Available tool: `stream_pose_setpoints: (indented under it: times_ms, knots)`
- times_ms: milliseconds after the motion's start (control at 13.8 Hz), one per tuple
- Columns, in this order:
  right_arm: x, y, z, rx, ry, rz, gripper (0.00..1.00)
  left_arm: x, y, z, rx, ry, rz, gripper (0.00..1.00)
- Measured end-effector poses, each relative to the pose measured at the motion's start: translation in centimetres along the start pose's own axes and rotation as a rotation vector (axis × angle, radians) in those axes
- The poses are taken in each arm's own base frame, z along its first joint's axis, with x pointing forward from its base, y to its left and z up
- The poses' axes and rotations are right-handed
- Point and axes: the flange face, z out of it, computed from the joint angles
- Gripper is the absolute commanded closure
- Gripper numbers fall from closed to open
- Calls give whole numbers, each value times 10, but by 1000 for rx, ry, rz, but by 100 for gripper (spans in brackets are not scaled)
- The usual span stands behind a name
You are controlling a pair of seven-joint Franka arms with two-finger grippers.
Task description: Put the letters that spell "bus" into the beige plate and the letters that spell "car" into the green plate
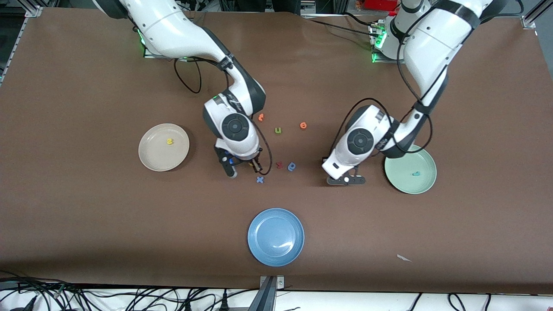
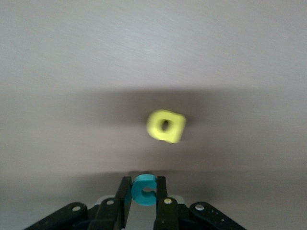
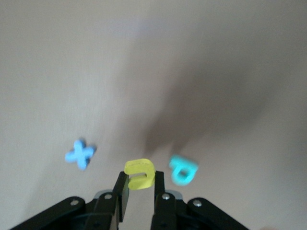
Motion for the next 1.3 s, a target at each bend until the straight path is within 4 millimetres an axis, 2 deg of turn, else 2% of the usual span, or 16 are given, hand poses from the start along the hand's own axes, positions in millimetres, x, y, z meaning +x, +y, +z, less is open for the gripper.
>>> stream_pose_setpoints:
  times_ms: [145, 290, 362, 507, 579, 652, 797, 869, 941, 1014, 1159, 1303]
  knots:
    - [44, 10, -22, -59, 18, -95, 100, 14, -52, -24, 30, -35, 62, 97]
    - [83, 28, -26, -92, 16, -162, 100, 22, -106, -40, 46, -68, 122, 97]
    - [101, 41, -24, -115, 19, -203, 100, 25, -129, -41, 58, -76, 152, 96]
    - [141, 75, -17, -144, 24, -289, 100, 30, -166, -34, 117, -82, 211, 80]
    - [161, 96, -11, -144, 27, -327, 100, 30, -180, -30, 141, -88, 246, 28]
    - [177, 120, -3, -134, 29, -360, 100, 31, -189, -26, 159, -94, 289, 0]
    - [192, 162, 20, -118, 31, -393, 100, 32, -196, -24, 175, -99, 350, 0]
    - [192, 177, 33, -109, 33, -402, 78, 33, -194, -26, 164, -94, 339, 0]
    - [189, 186, 43, -106, 34, -406, 31, 35, -189, -31, 142, -84, 318, 0]
    - [187, 190, 48, -107, 34, -410, 2, 37, -181, -37, 120, -72, 292, 0]
    - [184, 187, 43, -102, 34, -415, 0, 39, -160, -47, 63, -54, 211, 0]
    - [180, 176, 18, -116, 20, -422, 0, 43, -124, -54, 10, -34, 126, 0]
